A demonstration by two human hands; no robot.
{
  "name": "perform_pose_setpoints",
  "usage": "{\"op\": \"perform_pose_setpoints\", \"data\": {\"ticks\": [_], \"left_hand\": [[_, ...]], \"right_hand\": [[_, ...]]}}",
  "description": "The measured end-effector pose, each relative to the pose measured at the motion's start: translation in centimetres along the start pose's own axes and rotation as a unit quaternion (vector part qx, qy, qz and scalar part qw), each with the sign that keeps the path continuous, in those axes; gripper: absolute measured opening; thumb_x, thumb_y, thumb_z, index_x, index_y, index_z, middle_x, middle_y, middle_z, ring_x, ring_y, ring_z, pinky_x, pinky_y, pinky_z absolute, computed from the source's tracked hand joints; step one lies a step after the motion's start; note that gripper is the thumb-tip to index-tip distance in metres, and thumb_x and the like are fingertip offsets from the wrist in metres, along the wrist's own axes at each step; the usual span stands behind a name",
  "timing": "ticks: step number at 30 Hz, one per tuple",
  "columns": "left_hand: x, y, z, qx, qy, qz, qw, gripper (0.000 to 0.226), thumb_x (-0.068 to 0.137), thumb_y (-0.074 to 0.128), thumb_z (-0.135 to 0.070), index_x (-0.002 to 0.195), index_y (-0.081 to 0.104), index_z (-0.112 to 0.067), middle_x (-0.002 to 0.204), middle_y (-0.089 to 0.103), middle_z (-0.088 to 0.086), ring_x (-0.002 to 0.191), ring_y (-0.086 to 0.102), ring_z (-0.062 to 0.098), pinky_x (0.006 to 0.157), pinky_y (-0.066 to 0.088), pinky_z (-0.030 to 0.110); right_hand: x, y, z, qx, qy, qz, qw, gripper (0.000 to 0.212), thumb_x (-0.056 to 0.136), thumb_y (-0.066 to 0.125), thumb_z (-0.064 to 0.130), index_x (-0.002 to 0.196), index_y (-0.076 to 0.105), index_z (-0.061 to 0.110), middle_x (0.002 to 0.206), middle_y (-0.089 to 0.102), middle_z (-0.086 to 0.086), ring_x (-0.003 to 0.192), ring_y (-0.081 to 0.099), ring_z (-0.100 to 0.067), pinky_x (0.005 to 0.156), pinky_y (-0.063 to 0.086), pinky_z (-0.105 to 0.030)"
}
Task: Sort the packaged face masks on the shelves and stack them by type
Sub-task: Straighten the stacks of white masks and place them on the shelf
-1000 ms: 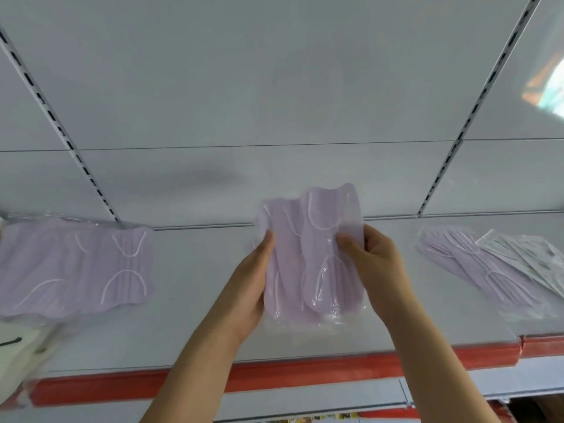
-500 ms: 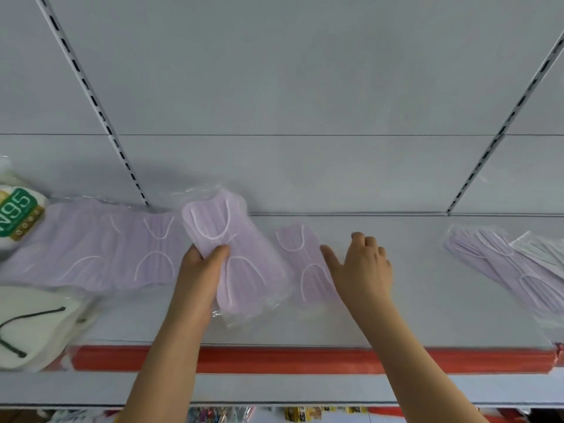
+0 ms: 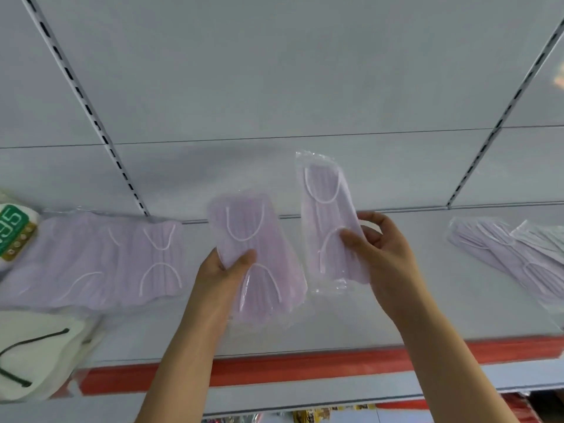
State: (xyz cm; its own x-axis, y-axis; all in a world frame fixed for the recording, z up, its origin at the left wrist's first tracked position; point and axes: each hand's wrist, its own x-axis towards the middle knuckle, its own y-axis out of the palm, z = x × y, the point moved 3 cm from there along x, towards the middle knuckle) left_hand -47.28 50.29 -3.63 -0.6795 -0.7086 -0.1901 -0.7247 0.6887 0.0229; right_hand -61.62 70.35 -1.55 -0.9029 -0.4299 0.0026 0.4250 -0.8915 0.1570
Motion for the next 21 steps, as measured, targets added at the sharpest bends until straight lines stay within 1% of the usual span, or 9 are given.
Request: {"op": "perform_pose_setpoints", "data": {"ticks": [3, 5, 7, 10, 11, 13, 15, 19, 21], "left_hand": [[-0.2, 3.9, -0.7, -0.026, 0.012, 0.096, 0.995, 0.031, 0.096, 0.062, -0.049, 0.121, 0.068, -0.032, 0.108, 0.078, -0.009, 0.102, 0.074, 0.015, 0.09, 0.057, 0.042], [-0.4, 7.0, -0.8, -0.021, 0.005, 0.164, 0.986, 0.049, 0.089, 0.061, -0.064, 0.126, 0.066, -0.032, 0.113, 0.077, -0.008, 0.103, 0.074, 0.014, 0.09, 0.057, 0.04], [-0.5, 9.7, -0.4, 0.015, 0.013, 0.19, 0.982, 0.049, 0.08, 0.079, -0.052, 0.12, 0.069, -0.026, 0.108, 0.078, -0.001, 0.098, 0.076, 0.02, 0.086, 0.058, 0.041], [-0.3, 13.1, 0.7, 0.028, -0.017, 0.185, 0.982, 0.035, 0.082, 0.083, -0.025, 0.114, 0.071, -0.016, 0.103, 0.078, 0.006, 0.095, 0.075, 0.029, 0.083, 0.058, 0.04], [-0.4, 14.2, 0.8, 0.035, -0.029, 0.178, 0.983, 0.028, 0.085, 0.08, -0.022, 0.112, 0.072, -0.016, 0.1, 0.078, 0.006, 0.092, 0.074, 0.029, 0.081, 0.057, 0.037], [-1.0, 16.4, 0.8, 0.044, -0.041, 0.17, 0.984, 0.02, 0.087, 0.077, -0.02, 0.106, 0.072, -0.015, 0.096, 0.076, 0.006, 0.087, 0.072, 0.027, 0.076, 0.055, 0.033], [-1.5, 18.8, 0.8, 0.056, -0.039, 0.178, 0.982, 0.017, 0.086, 0.078, -0.02, 0.101, 0.072, -0.014, 0.091, 0.076, 0.006, 0.082, 0.071, 0.025, 0.07, 0.053, 0.031], [-1.6, 23.5, 1.4, 0.068, -0.043, 0.174, 0.981, 0.021, 0.086, 0.078, -0.019, 0.104, 0.072, -0.01, 0.096, 0.076, 0.012, 0.087, 0.072, 0.031, 0.08, 0.055, 0.039], [-1.8, 25.7, 1.7, 0.056, -0.051, 0.156, 0.985, 0.02, 0.091, 0.072, -0.017, 0.109, 0.071, -0.007, 0.097, 0.076, 0.013, 0.087, 0.072, 0.031, 0.086, 0.056, 0.043]], "right_hand": [[-0.9, 0.5, 0.3, -0.123, -0.037, -0.023, 0.991, 0.042, 0.081, 0.081, 0.028, 0.115, 0.057, 0.027, 0.086, 0.072, -0.01, 0.08, 0.069, -0.03, 0.07, 0.058, -0.044], [-1.7, 0.1, 0.2, -0.272, -0.084, -0.048, 0.958, 0.036, 0.083, 0.078, 0.028, 0.113, 0.057, 0.029, 0.074, 0.067, -0.001, 0.064, 0.062, -0.011, 0.058, 0.051, -0.023], [-2.4, -0.7, 0.4, -0.346, -0.126, -0.023, 0.929, 0.029, 0.09, 0.071, 0.029, 0.117, 0.061, 0.026, 0.072, 0.065, 0.004, 0.063, 0.058, -0.006, 0.057, 0.041, -0.013], [-2.0, -7.1, 0.9, -0.385, -0.169, -0.076, 0.904, 0.025, 0.097, 0.06, 0.033, 0.119, 0.066, 0.023, 0.094, 0.067, 0.005, 0.08, 0.062, -0.007, 0.072, 0.049, -0.021], [-1.5, -10.7, 1.1, -0.431, -0.159, -0.14, 0.877, 0.028, 0.096, 0.06, 0.037, 0.12, 0.065, 0.024, 0.102, 0.067, 0.005, 0.088, 0.062, -0.009, 0.078, 0.052, -0.029], [-0.8, -18.7, 1.2, -0.587, -0.037, -0.243, 0.771, 0.046, 0.092, 0.06, 0.05, 0.127, 0.058, 0.022, 0.119, 0.062, -0.001, 0.11, 0.056, -0.023, 0.09, 0.049, -0.039], [-0.9, -25.0, 0.5, -0.655, 0.106, -0.247, 0.707, 0.058, 0.087, 0.062, 0.057, 0.13, 0.055, 0.018, 0.128, 0.056, -0.006, 0.119, 0.049, -0.03, 0.093, 0.043, -0.039], [-0.7, -29.1, 0.1, -0.604, 0.07, -0.301, 0.735, 0.022, 0.092, 0.061, 0.033, 0.095, 0.071, 0.013, 0.097, 0.063, -0.003, 0.1, 0.059, -0.027, 0.065, 0.035, -0.031], [-0.8, -29.0, 0.4, -0.544, 0.027, -0.355, 0.76, 0.02, 0.093, 0.059, 0.027, 0.084, 0.069, 0.012, 0.086, 0.064, -0.002, 0.086, 0.061, -0.026, 0.059, 0.033, -0.03]]}}
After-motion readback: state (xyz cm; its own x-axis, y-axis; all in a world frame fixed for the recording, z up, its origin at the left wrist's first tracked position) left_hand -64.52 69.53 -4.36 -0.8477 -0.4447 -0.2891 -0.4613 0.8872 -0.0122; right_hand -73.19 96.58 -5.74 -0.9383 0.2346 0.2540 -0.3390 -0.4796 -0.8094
